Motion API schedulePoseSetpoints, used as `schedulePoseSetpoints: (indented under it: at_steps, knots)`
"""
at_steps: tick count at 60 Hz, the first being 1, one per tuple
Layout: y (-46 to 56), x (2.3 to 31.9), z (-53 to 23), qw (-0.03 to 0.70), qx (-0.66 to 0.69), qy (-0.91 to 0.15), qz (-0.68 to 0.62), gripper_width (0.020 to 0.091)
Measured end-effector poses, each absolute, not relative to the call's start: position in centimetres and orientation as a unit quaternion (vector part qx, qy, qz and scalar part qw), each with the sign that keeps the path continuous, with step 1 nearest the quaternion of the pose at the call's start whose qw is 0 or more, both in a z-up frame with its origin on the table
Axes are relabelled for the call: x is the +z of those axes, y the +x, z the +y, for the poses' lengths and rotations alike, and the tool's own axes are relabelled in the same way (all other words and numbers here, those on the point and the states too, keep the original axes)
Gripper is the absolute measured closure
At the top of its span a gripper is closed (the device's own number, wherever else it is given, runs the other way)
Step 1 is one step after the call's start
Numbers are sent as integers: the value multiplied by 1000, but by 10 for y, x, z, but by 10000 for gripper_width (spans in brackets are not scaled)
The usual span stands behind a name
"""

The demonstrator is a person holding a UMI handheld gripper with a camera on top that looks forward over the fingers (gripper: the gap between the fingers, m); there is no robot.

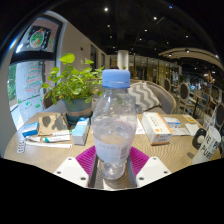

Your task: Pour water

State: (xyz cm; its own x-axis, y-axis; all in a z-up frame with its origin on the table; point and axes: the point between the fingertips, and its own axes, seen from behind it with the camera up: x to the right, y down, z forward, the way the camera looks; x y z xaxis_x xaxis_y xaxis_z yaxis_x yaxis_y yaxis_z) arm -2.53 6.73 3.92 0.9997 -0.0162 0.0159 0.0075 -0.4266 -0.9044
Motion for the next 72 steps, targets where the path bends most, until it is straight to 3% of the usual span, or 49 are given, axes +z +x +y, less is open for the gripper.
schedulePoseSetpoints:
  at_steps: [13, 14, 18, 19, 30, 36, 52, 62, 72]
  knots:
    - [-32, 39, 65, 533, 10, -846, -5, 753]
    - [-33, 40, 65, 532, 10, -846, -7, 788]
    - [-33, 48, 63, 536, 8, -844, -8, 793]
    - [-34, 50, 62, 536, 7, -844, -11, 835]
    - [-39, 89, 57, 549, 15, -836, -10, 836]
    - [-42, 127, 48, 562, 58, -825, 9, 837]
    - [-24, 232, 27, 555, 309, -752, 176, 839]
    - [29, 257, 20, 516, 431, -678, 298, 840]
    - [78, 243, 16, 441, 525, -600, 412, 843]
